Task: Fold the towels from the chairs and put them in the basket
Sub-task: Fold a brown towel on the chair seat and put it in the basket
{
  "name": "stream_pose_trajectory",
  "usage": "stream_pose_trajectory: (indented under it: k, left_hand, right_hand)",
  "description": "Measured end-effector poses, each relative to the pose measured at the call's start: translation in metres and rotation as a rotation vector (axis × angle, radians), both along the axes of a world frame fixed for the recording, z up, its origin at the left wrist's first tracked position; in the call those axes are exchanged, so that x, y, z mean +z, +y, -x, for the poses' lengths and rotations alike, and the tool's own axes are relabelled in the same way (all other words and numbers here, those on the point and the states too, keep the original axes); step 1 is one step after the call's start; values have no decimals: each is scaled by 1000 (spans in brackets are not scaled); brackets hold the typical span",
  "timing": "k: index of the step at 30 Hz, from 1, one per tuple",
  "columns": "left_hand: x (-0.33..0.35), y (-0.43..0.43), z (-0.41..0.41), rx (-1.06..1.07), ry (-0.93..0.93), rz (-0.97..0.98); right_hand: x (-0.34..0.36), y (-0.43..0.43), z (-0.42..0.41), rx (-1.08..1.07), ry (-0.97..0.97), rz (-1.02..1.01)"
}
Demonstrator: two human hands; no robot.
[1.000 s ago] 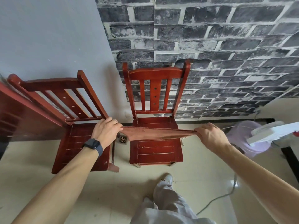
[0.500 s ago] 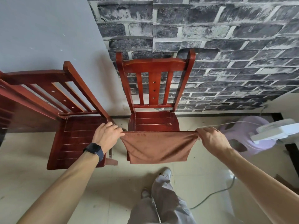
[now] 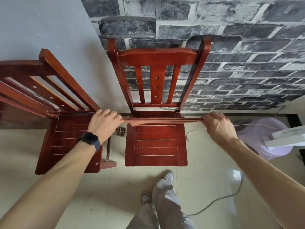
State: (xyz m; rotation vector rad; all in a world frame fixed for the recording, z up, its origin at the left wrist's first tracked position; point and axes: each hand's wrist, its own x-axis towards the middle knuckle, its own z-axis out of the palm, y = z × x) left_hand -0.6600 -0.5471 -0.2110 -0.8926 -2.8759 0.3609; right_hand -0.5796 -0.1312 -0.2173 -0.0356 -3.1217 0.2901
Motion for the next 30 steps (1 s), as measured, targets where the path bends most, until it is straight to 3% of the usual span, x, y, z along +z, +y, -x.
stream_pose_trajectory:
  k: [7,12,15,19,22,27,30]
  left_hand:
    - [-84,-10,-50,31,-132,48]
    - [-174,-17,-108,89,-355,74]
    - [-217,-23,-152,138,-510,199]
    - [-228,-30,-188,197,-654,158]
    - [-224,-31,-182,360,-750,-1]
    - [-223,-31,-129,970,-1038,-801]
    - [-240,-26,-91,1171,-1145,-1090]
  right_hand:
    - [-83,-16,-47,-16,-159,12]
    - [-169,-33,-109,-74,-428,28]
    - [-207,-43,-148,-68,-643,5]
    - [-221,-53,-181,-101,-798,36]
    - [-221,-52,-179,-257,-747,232]
    - [-214,-37,-132,-669,-596,711]
    - [-223,-33,-98,-820,-453,988]
